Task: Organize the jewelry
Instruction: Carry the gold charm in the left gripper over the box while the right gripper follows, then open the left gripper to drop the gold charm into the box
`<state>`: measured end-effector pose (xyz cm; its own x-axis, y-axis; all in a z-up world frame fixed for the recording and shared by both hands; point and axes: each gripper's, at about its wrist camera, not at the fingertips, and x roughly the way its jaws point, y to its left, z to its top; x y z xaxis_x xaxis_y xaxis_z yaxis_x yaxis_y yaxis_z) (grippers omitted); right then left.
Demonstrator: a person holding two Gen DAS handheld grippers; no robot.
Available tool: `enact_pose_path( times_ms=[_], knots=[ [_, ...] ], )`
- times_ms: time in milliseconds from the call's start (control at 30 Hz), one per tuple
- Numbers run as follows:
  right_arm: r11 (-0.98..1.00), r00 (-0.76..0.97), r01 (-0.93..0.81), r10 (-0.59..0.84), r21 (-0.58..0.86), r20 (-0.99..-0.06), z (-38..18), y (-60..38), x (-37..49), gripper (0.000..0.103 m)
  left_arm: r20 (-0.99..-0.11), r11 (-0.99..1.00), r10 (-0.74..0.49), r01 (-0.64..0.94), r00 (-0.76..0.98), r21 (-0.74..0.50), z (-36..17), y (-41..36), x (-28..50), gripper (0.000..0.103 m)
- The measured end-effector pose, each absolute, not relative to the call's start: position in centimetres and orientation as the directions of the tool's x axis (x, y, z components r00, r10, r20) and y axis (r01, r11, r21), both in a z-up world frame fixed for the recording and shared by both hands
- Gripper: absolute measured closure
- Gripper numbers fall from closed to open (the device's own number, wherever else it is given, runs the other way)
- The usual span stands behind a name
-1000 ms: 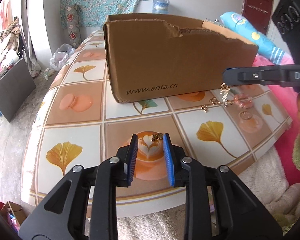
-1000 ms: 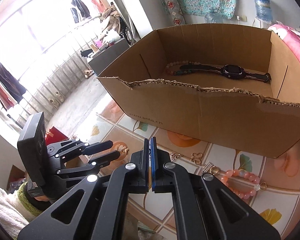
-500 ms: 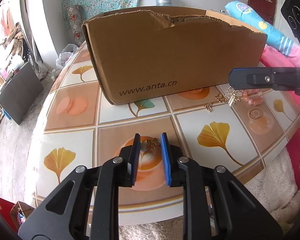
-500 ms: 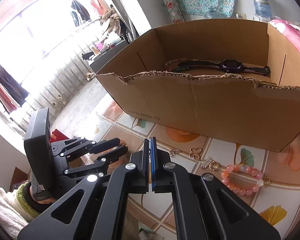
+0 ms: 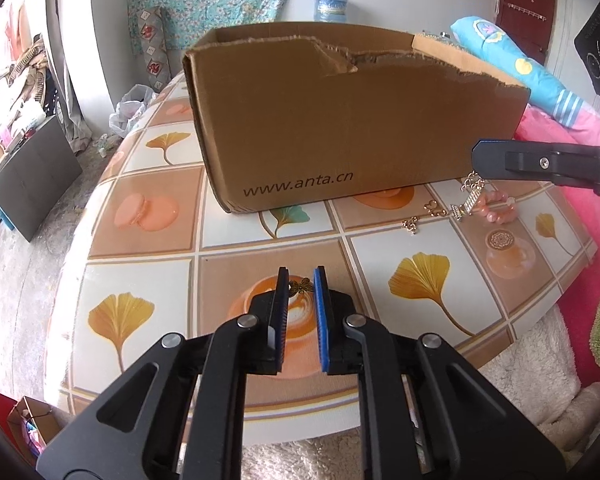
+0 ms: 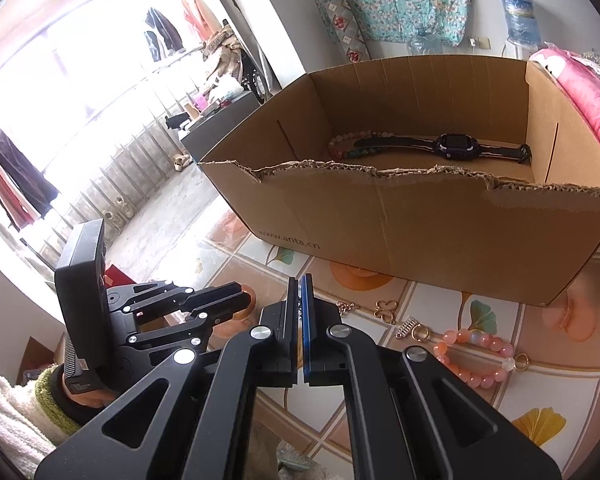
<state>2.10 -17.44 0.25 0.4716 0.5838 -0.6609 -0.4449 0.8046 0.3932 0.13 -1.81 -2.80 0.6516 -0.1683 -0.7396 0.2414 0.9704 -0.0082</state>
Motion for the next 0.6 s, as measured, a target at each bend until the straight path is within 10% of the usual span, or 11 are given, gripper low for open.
enact_pose_path(
  times_ms=[600],
  knots=[
    [0.738, 0.564, -0.588, 0.667, 0.331, -0.487, 11.0, -17.9, 5.7, 0.101, -0.476, 0.917, -0.327, 0.395, 0.816, 0.047, 12.1, -3.4, 1.8, 0.092]
  ],
)
